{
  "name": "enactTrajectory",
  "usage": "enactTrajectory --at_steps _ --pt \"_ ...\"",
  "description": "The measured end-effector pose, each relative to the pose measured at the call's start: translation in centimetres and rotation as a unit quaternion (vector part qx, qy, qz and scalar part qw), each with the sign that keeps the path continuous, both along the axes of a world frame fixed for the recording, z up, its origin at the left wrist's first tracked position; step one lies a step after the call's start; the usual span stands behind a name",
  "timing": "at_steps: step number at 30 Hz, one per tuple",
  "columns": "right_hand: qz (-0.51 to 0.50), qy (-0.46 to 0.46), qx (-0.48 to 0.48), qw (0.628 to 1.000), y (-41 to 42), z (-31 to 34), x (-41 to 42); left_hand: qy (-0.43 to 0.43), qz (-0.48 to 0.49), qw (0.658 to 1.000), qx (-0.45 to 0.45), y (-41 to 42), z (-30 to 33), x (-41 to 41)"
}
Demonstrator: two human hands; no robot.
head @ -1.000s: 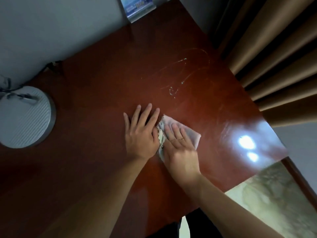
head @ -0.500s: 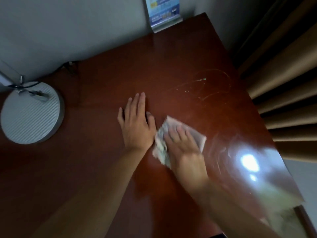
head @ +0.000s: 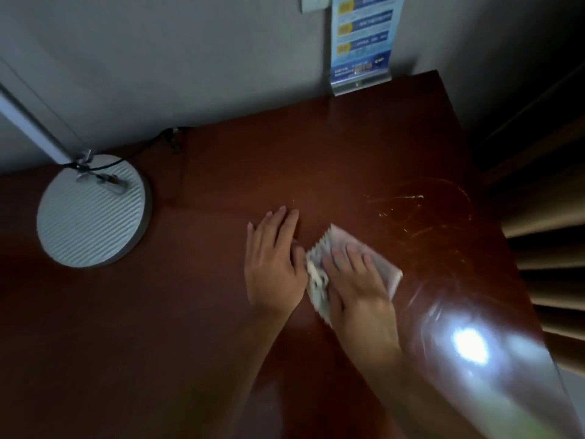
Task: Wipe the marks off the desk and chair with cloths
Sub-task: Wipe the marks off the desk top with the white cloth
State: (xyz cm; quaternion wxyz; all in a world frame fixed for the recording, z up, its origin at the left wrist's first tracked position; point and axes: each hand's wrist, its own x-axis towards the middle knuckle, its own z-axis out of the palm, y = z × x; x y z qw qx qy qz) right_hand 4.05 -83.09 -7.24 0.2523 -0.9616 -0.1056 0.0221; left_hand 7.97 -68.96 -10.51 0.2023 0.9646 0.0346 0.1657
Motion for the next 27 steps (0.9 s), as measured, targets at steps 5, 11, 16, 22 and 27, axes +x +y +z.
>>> enactTrajectory --at_steps 5,11,16,22,27 --pt "0.030 -0.005 0.006 1.000 1.4 -0.3 2.1 -0.001 0.027 0.999 -0.044 0.3 -0.1 0.2" --pt "0.098 -0.020 -0.050 0.994 8.0 0.1 16.8 0.042 0.095 0.992 -0.072 0.2 0.6 0.5" --pt "0.144 -0.022 -0.008 0.989 7.7 -0.2 13.9 0.055 0.131 0.982 -0.126 0.2 0.8 0.5" --pt "0.171 -0.006 0.026 0.985 4.6 -0.5 11.0 0.078 0.126 0.982 -0.119 0.2 1.4 0.3" --pt "0.100 -0.015 0.017 0.995 8.6 -0.4 16.0 0.062 0.120 0.987 -0.089 0.2 1.3 0.7"
